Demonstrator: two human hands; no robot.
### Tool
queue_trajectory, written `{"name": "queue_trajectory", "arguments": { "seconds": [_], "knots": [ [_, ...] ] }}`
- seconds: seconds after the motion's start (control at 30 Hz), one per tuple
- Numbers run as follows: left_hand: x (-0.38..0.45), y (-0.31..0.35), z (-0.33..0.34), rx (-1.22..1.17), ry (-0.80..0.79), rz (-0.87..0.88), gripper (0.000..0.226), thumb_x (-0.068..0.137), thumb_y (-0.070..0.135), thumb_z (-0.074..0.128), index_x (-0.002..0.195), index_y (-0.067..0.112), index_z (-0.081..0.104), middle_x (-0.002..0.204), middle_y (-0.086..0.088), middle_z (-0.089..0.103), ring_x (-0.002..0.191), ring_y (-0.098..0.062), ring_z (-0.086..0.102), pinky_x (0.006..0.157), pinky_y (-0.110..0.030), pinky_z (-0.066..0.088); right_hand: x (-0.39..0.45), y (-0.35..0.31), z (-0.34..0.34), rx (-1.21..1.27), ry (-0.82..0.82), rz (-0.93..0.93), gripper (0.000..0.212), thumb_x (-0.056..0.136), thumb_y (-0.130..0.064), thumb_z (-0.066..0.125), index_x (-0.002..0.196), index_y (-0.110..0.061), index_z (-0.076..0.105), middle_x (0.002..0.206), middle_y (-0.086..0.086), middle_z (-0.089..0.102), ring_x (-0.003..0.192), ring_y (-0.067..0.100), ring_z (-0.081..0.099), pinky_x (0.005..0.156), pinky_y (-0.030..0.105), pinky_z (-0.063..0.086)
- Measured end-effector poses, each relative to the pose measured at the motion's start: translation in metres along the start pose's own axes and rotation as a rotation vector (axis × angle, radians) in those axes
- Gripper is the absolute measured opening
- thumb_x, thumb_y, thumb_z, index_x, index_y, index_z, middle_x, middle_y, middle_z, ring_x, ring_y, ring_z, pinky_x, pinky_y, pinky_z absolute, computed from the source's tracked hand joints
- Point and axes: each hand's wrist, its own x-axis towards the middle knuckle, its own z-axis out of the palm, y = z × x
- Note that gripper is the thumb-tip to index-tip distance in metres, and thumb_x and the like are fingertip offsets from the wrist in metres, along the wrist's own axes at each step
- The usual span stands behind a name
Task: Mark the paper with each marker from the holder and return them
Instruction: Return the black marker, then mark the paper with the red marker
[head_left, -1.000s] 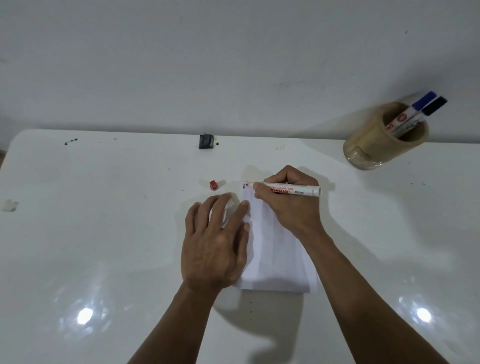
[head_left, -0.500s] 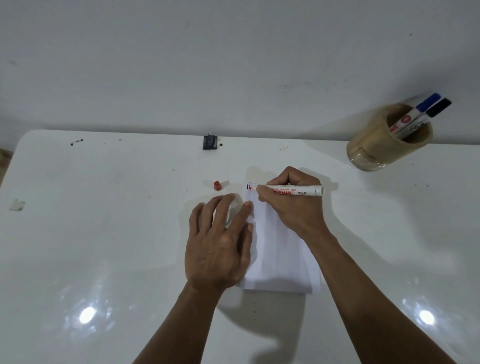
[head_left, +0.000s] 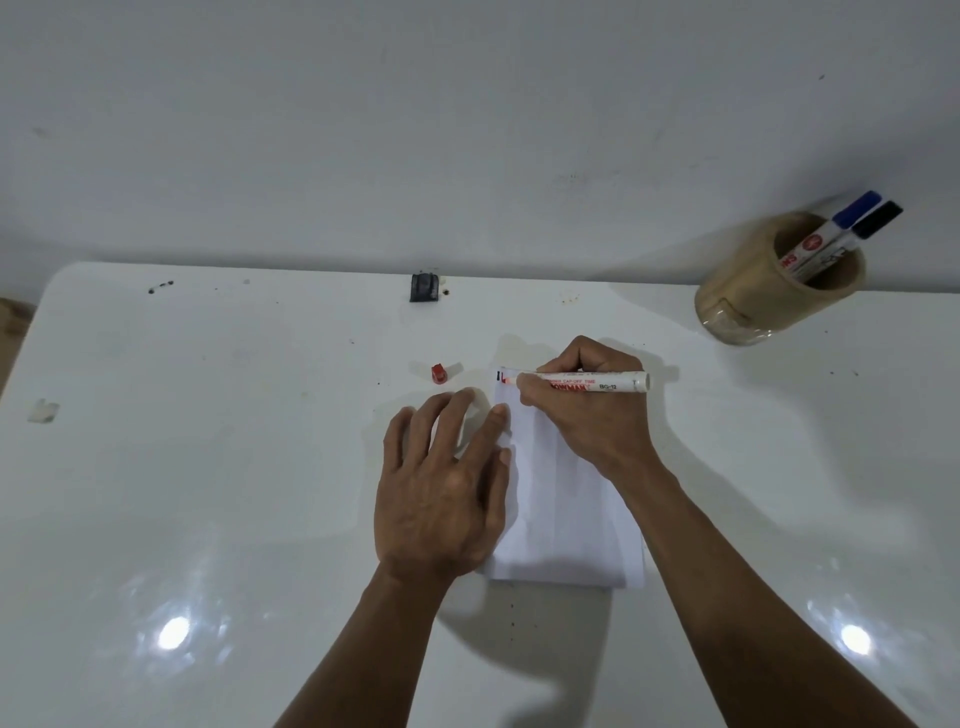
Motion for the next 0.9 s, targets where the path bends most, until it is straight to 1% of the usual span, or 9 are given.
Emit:
{"name": "queue_trajectory", "arguments": {
  "seconds": [0.13, 0.27, 0.4, 0.5, 0.6, 0.7, 0.77, 0.83, 0.9],
  "knots": [
    [-0.002, 0.001, 0.0, -0.003, 0.039, 0.015, 0.043, 0.098, 0.04, 0.042, 0.134, 0.025, 0.06, 0.141, -0.01, 0.058, 0.132, -0.031, 0.051, 0.108, -0.053, 0.04, -0.001, -0.007, -0.002, 0.072, -0.01, 0.046, 0.023, 0.075, -0.01, 0.084, 0.067, -0.005, 0.063, 0.071, 0.01, 0.076, 0.07, 0.035, 0.076, 0.063, 0.049, 0.062],
    [-0.005, 0.001, 0.0, -0.028, 0.065, 0.003, 0.042, 0.099, 0.039, 0.045, 0.135, 0.024, 0.059, 0.142, -0.01, 0.058, 0.133, -0.031, 0.052, 0.111, -0.052, 0.038, -0.002, -0.03, -0.012, 0.349, -0.002, 0.185, 0.023, 0.081, 0.002, 0.081, 0.073, -0.012, 0.064, 0.069, 0.003, 0.073, 0.068, 0.025, 0.077, 0.062, 0.033, 0.059],
    [-0.005, 0.004, -0.009, -0.177, 0.147, 0.009, 0.04, 0.099, 0.031, 0.046, 0.135, 0.017, 0.059, 0.139, -0.009, 0.06, 0.131, -0.027, 0.053, 0.108, -0.048, 0.041, -0.008, -0.06, -0.028, 0.514, 0.002, 0.195, 0.024, 0.081, 0.004, 0.08, 0.076, -0.014, 0.064, 0.079, 0.01, 0.072, 0.074, 0.026, 0.074, 0.061, 0.03, 0.057],
    [0.004, 0.003, -0.023, -0.274, 0.213, -0.139, 0.039, 0.098, 0.028, 0.049, 0.134, 0.016, 0.057, 0.134, -0.007, 0.059, 0.125, -0.025, 0.052, 0.104, -0.041, 0.043, -0.017, -0.078, -0.04, 0.537, -0.018, 0.157, 0.027, 0.081, 0.009, 0.078, 0.076, -0.016, 0.067, 0.09, 0.008, 0.074, 0.084, 0.022, 0.075, 0.063, 0.028, 0.058],
    [0.026, -0.002, -0.036, -0.298, 0.134, -0.338, 0.04, 0.099, 0.031, 0.048, 0.138, 0.021, 0.05, 0.135, -0.005, 0.055, 0.124, -0.026, 0.049, 0.101, -0.042, 0.041, -0.03, -0.087, -0.046, 0.523, -0.037, 0.144, 0.022, 0.082, 0.011, 0.076, 0.083, -0.011, 0.071, 0.094, 0.01, 0.077, 0.087, 0.021, 0.074, 0.065, 0.029, 0.06],
    [0.05, -0.008, -0.041, -0.25, -0.055, -0.382, 0.044, 0.099, 0.032, 0.05, 0.142, 0.023, 0.046, 0.137, -0.002, 0.057, 0.128, -0.026, 0.047, 0.103, -0.043, 0.038, -0.043, -0.092, -0.046, 0.514, 0.001, 0.179, 0.012, 0.083, 0.004, 0.079, 0.09, -0.005, 0.073, 0.091, 0.017, 0.077, 0.085, 0.024, 0.075, 0.064, 0.03, 0.059],
    [0.055, -0.009, -0.04, -0.195, -0.107, -0.351, 0.04, 0.099, 0.03, 0.048, 0.139, 0.022, 0.051, 0.133, 0.0, 0.061, 0.127, -0.026, 0.047, 0.103, -0.041, 0.036, -0.049, -0.093, -0.044, 0.514, 0.025, 0.203, 0.015, 0.082, 0.003, 0.079, 0.089, -0.007, 0.073, 0.088, 0.015, 0.078, 0.082, 0.023, 0.076, 0.062, 0.029, 0.059],
    [0.053, -0.01, -0.038, -0.191, -0.098, -0.358, 0.032, 0.1, 0.025, 0.047, 0.127, 0.019, 0.062, 0.127, 0.0, 0.066, 0.124, -0.025, 0.048, 0.101, -0.038, 0.034, -0.055, -0.094, -0.041, 0.505, 0.03, 0.209, 0.017, 0.081, 0.006, 0.079, 0.085, -0.009, 0.073, 0.084, 0.01, 0.077, 0.078, 0.019, 0.075, 0.062, 0.028, 0.059],
    [0.049, -0.007, -0.04, -0.257, -0.062, -0.398, 0.026, 0.099, 0.021, 0.05, 0.116, 0.017, 0.069, 0.119, -0.002, 0.07, 0.118, -0.026, 0.052, 0.098, -0.038, 0.037, -0.061, -0.095, -0.04, 0.482, 0.029, 0.204, 0.016, 0.081, 0.007, 0.079, 0.084, -0.007, 0.073, 0.081, 0.006, 0.077, 0.077, 0.018, 0.074, 0.064, 0.029, 0.06]
  ]
}}
